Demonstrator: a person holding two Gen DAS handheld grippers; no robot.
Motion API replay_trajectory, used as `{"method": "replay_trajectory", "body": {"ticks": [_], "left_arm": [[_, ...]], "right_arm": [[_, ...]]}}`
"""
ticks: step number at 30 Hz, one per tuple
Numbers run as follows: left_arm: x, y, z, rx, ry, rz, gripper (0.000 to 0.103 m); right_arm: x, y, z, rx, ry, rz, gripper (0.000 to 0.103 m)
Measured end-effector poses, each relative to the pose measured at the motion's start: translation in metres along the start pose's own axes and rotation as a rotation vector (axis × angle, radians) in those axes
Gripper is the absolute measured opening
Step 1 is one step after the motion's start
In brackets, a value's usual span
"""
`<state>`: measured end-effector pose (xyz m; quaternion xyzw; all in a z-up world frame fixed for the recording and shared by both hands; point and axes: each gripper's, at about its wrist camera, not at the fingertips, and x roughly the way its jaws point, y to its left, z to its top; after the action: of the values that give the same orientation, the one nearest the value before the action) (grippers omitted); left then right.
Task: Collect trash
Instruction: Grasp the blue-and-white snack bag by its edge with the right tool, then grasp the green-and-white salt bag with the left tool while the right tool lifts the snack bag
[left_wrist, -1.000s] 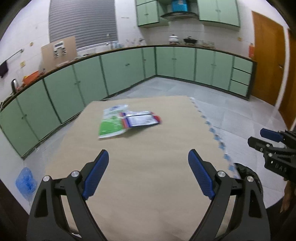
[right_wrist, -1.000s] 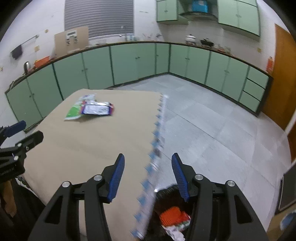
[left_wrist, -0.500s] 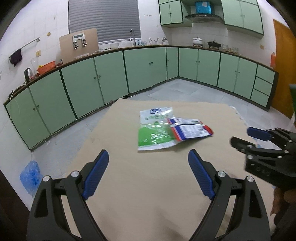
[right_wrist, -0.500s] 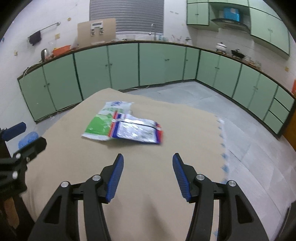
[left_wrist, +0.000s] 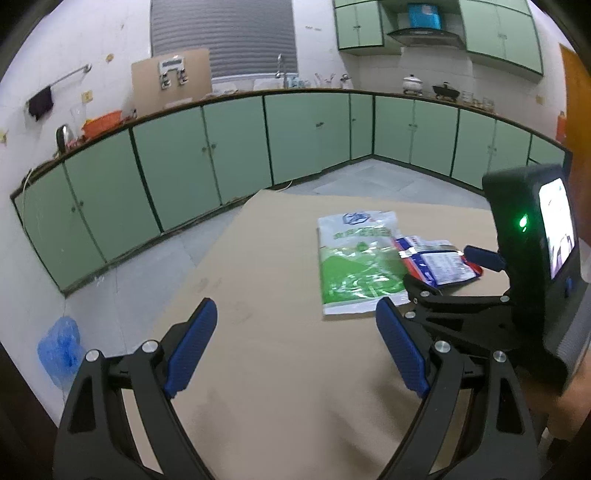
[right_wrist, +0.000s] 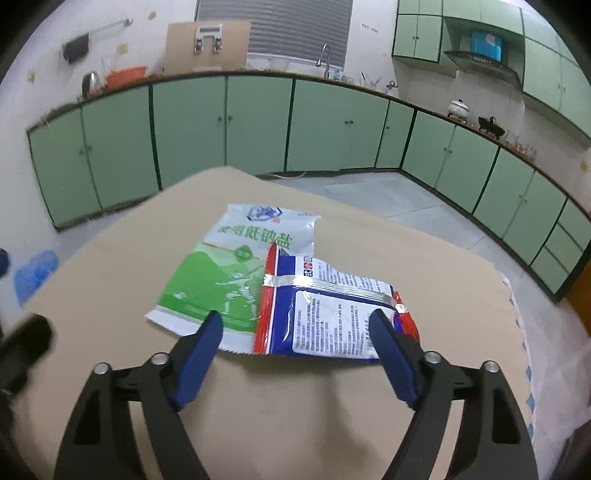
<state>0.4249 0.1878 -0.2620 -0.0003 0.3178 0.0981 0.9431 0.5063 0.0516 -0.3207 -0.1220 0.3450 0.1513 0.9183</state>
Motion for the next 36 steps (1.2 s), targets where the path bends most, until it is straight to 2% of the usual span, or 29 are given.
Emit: {"method": "replay_trajectory", "body": {"ticks": [1, 2, 3, 4, 6, 7, 12, 17, 26, 32, 34, 36], "left_arm": [[0.002, 0.002, -0.001, -0.006, 0.004, 0.000, 0.085], [0.003, 0.003, -0.002, -0.007, 0.006, 0.000, 0.085], [0.004, 0.003, -0.003, -0.008, 0.007, 0.000, 0.085], [0.005, 0.005, -0.003, -0.009, 0.008, -0.003, 0.085], [0.004, 0.003, -0.003, -0.009, 0.009, -0.011, 0.085], [0.004, 0.002, -0.003, -0.006, 0.010, -0.015, 0.085], [0.005, -0.007, -0.002, 0.000, 0.009, -0.028, 0.085], [0.012, -0.029, 0.004, 0.021, 0.015, -0.059, 0.085], [0.051, -0.092, 0.013, 0.105, 0.060, -0.104, 0.085], [0.074, -0.125, 0.008, 0.160, 0.090, -0.071, 0.084], [0.083, -0.130, 0.008, 0.174, 0.112, -0.052, 0.077], [0.091, -0.132, 0.007, 0.177, 0.143, -0.035, 0.057]], "right_arm": [[0.004, -0.001, 0.000, 0.004, 0.014, 0.004, 0.075], [0.009, -0.005, -0.001, 0.017, 0.036, 0.023, 0.055], [0.014, -0.010, -0.003, 0.036, 0.068, 0.053, 0.041], [0.016, -0.016, -0.005, 0.057, 0.086, 0.079, 0.018], [0.010, -0.025, -0.008, 0.076, 0.069, 0.097, 0.012], [0.007, -0.028, -0.008, 0.073, 0.058, 0.100, 0.002], [-0.015, -0.037, -0.010, 0.063, 0.006, 0.110, 0.001], [-0.017, -0.051, -0.007, 0.075, -0.008, 0.103, 0.001], [-0.023, -0.090, 0.001, 0.105, -0.049, 0.079, 0.001], [-0.023, -0.109, -0.002, 0.129, -0.063, 0.091, 0.001], [-0.023, -0.112, -0.003, 0.137, -0.065, 0.100, 0.001], [-0.023, -0.115, -0.004, 0.141, -0.065, 0.111, 0.001]]}}
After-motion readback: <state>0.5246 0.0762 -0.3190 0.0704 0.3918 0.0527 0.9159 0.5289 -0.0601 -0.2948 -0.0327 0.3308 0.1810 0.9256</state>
